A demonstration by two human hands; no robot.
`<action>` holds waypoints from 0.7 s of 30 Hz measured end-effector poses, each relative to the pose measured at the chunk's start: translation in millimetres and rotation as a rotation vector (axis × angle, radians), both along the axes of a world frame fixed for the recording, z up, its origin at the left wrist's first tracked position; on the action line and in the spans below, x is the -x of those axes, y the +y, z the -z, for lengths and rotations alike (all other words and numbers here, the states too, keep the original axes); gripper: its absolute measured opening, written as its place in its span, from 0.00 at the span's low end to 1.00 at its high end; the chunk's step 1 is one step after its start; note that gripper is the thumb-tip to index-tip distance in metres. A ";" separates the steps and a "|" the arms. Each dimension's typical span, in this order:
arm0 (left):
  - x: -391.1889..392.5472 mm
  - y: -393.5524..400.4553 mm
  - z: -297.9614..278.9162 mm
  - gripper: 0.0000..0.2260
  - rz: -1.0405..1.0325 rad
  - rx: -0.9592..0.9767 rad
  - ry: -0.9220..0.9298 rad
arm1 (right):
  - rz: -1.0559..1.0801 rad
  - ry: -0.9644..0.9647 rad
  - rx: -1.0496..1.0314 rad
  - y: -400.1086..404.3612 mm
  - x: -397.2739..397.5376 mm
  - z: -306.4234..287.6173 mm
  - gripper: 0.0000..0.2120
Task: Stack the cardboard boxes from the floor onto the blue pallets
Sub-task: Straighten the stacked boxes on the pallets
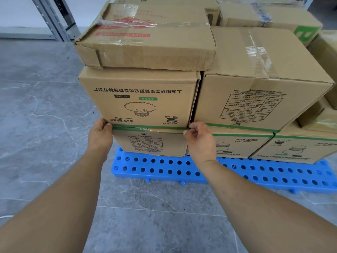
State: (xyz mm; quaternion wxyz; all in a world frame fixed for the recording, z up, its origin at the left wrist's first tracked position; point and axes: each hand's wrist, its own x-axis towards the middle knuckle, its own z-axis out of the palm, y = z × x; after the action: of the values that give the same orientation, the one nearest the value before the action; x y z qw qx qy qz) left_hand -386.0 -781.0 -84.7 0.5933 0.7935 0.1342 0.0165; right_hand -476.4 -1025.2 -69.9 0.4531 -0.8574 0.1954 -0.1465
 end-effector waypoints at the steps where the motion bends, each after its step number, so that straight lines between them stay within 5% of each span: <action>1: 0.2 -0.3 -0.6 0.12 0.001 -0.003 0.002 | 0.000 0.009 -0.010 -0.8 -0.2 0.0 0.07; 15: 13.1 -7.9 -9.3 0.09 0.010 -0.181 0.020 | -0.030 0.036 0.020 -6.5 0.0 1.5 0.03; 21: 29.1 -21.4 -15.0 0.17 -0.029 -0.070 0.039 | -0.035 0.060 0.058 -22.3 12.2 -3.7 0.02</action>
State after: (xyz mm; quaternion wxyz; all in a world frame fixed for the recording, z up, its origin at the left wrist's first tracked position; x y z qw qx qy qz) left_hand -415.1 -802.5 -69.7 0.5622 0.8119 0.1567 0.0144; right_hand -488.6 -1047.5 -66.2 0.4245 -0.8774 0.1897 -0.1185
